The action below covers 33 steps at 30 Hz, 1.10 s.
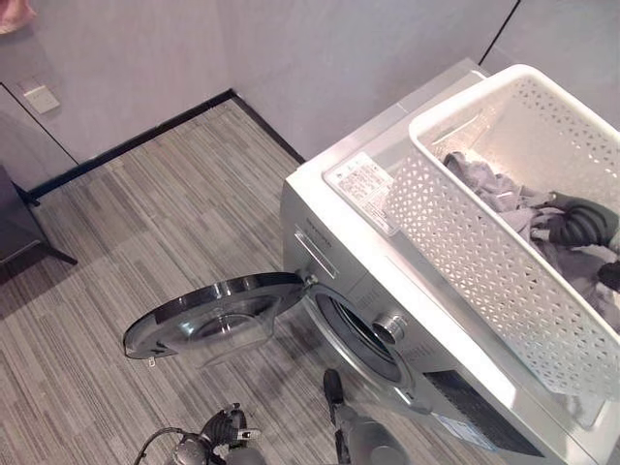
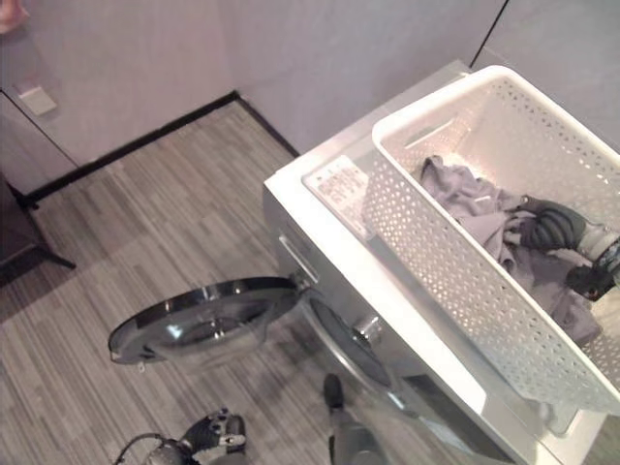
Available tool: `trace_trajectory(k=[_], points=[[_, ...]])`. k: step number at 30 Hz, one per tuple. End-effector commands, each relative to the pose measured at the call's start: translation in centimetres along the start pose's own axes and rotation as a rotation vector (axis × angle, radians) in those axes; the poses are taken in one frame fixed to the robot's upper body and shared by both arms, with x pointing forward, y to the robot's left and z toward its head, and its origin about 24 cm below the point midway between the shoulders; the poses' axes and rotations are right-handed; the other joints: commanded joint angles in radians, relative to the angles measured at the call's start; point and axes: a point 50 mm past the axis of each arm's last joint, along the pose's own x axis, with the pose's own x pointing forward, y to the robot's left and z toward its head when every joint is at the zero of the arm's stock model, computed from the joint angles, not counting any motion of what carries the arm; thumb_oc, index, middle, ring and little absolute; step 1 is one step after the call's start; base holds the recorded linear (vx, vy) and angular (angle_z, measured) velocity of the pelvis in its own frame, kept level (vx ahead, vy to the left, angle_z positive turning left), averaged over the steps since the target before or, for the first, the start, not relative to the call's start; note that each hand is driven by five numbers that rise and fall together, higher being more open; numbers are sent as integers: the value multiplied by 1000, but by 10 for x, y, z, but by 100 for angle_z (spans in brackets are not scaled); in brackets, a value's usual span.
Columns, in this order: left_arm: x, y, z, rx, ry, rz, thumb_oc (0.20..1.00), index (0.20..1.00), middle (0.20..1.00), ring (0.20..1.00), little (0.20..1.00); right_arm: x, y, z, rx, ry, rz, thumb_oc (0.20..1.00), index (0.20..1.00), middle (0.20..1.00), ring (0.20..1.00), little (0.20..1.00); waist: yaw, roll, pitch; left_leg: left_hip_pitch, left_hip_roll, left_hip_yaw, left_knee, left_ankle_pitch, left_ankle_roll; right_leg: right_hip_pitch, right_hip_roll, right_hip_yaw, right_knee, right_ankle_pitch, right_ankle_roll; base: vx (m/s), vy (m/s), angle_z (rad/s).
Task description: Grab the laundry basket,head to the washer,open it,put in the laundry and shut it.
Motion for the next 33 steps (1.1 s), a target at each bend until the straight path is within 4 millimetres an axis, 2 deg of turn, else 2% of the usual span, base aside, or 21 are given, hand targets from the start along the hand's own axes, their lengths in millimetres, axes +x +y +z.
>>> trace_trajectory(k=[1, 3, 4, 5, 6, 8, 10, 13, 14, 17, 19, 21, 24, 27, 29, 32, 33], points=[[0, -6, -8, 45, 35, -26, 1000, 1000, 1000, 1000, 1000, 0, 24, -15, 169, -33, -33, 200, 200, 200, 200, 200, 19, 6, -44, 34, 30, 14, 6, -18, 15, -34, -102, -41, 19, -88, 98, 53, 4, 1], [0, -5, -11, 57, 51, -20, 1000, 1000, 1000, 1000, 1000, -4, 7, -17, 243, -70, -203, 200, 200, 200, 200, 200, 20, 8, -60, 49, 28, 15, 6, -26, 18, -20, -101, -42, 19, -89, 98, 55, 1, 2], [0, -5, -11, 58, 50, -20, 1000, 1000, 1000, 1000, 1000, -5, 7, -17, 243, -69, -204, 200, 200, 200, 200, 200, 21, 8, -59, 50, 28, 15, 6, -26, 18, -19, -101, -42, 19, -90, 98, 59, -4, 1], [0, -4, -11, 65, 57, -11, 1000, 1000, 1000, 1000, 1000, -7, -9, -18, 318, -116, -375, 200, 200, 200, 200, 200, 25, 6, -76, 63, 28, 15, 7, -35, 21, -6, -101, -44, 18, -91, 98, 68, -5, 0], [0, -3, -11, 76, 59, -5, 1000, 1000, 1000, 1000, 1000, -12, -24, -16, 384, -175, -521, 200, 200, 200, 200, 200, 27, 4, -94, 77, 27, 14, 8, -44, 24, 8, -102, -46, 18, -91, 98, 80, 1, 0], [2, -4, -8, 85, 47, -4, 1000, 1000, 1000, 1000, 1000, -12, -32, -9, 450, -258, -630, 200, 200, 200, 200, 200, 33, 0, -106, 93, 25, 15, 10, -55, 28, 22, -103, -46, 18, -92, 98, 40, 11, 0], [2, -5, -5, 98, 37, 0, 1000, 1000, 1000, 1000, 1000, -13, -50, 3, 463, -338, -748, 200, 200, 200, 200, 200, 41, -8, -123, 110, 23, 18, 12, -65, 32, 34, -104, -45, 18, -89, 99, 36, 16, -2], [4, -6, -1, 107, 23, -1, 1000, 1000, 1000, 1000, 1000, -12, -62, 17, 460, -400, -811, 200, 200, 200, 200, 200, 47, -13, -134, 128, 21, 23, 12, -73, 36, 46, -106, -44, 17, -86, 101, 9, 13, -3], [5, -8, 2, 110, 12, -1, 1000, 1000, 1000, 1000, 1000, -11, -73, 31, 445, -458, -848, 200, 200, 200, 200, 200, 54, -22, -147, 141, 19, 25, 12, -81, 39, 55, -108, -45, 17, -85, 102, 14, 31, -3], [6, -8, 6, 115, 2, 6, 1000, 1000, 1000, 1000, 1000, -12, -91, 53, 392, -518, -898, 200, 200, 200, 200, 200, 62, -34, -160, 158, 16, 27, 13, -89, 43, 68, -112, -44, 20, -82, 104, 8, 37, -7], [6, -8, 7, 102, 2, 16, 1000, 1000, 1000, 1000, 1000, -13, -98, 65, 369, -550, -926, 200, 200, 200, 200, 200, 65, -41, -167, 166, 13, 29, 15, -93, 45, 77, -115, -43, 19, -81, 105, 0, 28, -4], [7, -9, 7, 99, 3, 16, 1000, 1000, 1000, 1000, 1000, -13, -101, 67, 362, -553, -939, 200, 200, 200, 200, 200, 66, -43, -168, 169, 12, 29, 15, -94, 46, 79, -117, -45, 19, -81, 106, -27, 18, -3], [7, -9, 5, 114, 20, 27, 1000, 1000, 1000, 1000, 1000, -21, -121, 77, 345, -564, -1081, 200, 200, 200, 200, 200, 73, -57, -184, 177, 4, 23, 18, -102, 53, 89, -125, -47, 19, -76, 110, -18, 47, 4], [8, -8, 6, 112, 17, 38, 1000, 1000, 1000, 1000, 1000, -27, -130, 85, 345, -601, -1160, 200, 200, 200, 200, 200, 75, -64, -186, 175, -5, 19, 21, -96, 57, 87, -132, -44, 21, -66, 110, -38, 28, 2], [8, -4, 12, 132, -8, 53, 1000, 1000, 1000, 1000, 1000, -45, -152, 99, 297, -623, -1283, 200, 200, 200, 200, 200, 76, -74, -193, 179, -16, 18, 23, -103, 63, 90, -139, -44, 20, -58, 116, -31, 61, -1], [10, 2, 28, 135, -74, 74, 1000, 1000, 1000, 1000, 1000, -65, -172, 118, 194, -626, -1408, 200, 200, 200, 200, 200, 71, -79, -194, 181, -33, 19, 28, -111, 72, 85, -150, -37, 17, -44, 125, -45, 79, 0], [10, 2, 28, 133, -74, 73, 1000, 1000, 1000, 1000, 1000, -65, -173, 119, 193, -627, -1408, 200, 200, 200, 200, 200, 70, -78, -194, 182, -33, 20, 29, -112, 72, 85, -150, -37, 17, -44, 125, -45, 80, -8]])
